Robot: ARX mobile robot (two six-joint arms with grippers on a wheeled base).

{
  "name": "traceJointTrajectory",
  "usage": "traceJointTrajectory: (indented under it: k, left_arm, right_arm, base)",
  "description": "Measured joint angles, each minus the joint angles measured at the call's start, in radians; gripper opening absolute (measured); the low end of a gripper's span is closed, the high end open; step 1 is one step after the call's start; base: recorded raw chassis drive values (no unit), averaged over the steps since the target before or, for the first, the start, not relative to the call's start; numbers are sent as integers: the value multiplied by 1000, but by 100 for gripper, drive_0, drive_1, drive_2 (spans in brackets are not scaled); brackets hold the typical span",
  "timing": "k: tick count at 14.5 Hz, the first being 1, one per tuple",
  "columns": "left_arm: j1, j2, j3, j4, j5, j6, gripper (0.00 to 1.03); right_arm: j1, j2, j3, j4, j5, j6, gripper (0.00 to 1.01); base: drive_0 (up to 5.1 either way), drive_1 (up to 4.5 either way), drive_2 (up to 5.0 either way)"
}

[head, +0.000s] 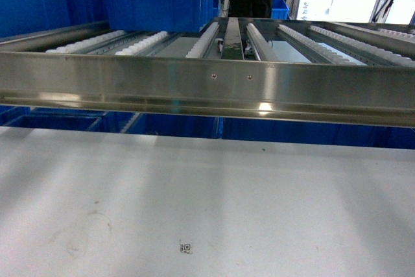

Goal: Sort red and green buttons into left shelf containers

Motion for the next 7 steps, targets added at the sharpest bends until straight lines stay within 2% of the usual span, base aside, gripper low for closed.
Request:
traceJointTrajectory:
  k: [2,3,7]
  left_arm:
    - [-24,-134,1,-54,15,28,29]
    - [-47,-203,2,-80,2,48,29]
    - [-149,-473,2,-263,-97,68,29]
  right_arm:
    - [0,0,0,0,0,0,26]
    - [0,0,0,0,0,0,26]
    - [0,0,0,0,0,0,26]
  base:
    - [0,0,0]
    - [0,0,0]
    - [0,0,0]
